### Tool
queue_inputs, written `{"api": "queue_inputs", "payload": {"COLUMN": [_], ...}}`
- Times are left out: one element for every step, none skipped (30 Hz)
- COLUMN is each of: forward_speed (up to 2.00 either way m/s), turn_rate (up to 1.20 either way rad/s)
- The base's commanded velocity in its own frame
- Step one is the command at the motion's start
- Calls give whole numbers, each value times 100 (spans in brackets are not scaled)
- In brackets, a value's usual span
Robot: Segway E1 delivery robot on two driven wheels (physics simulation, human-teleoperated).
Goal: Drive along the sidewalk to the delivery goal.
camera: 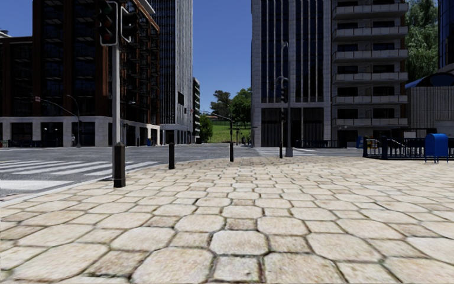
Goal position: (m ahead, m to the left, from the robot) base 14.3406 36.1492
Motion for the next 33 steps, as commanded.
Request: {"api": "queue_inputs", "payload": {"forward_speed": [200, 200, 200, 200, 200, 200, 200, 200, 200, 200, 200, 200, 200, 200, 200, 200, 200, 200, 200, 200, 200, 200, 200, 200, 200, 200, 200, 200, 200, 200, 200, 200, 200], "turn_rate": [0, 0, 0, 0, 0, 0, 0, 0, 0, 0, 0, 0, 0, 0, 0, 0, 0, 0, 0, 0, 0, 0, 0, 0, 0, 0, 0, 0, 0, 0, 0, 9, 15]}}
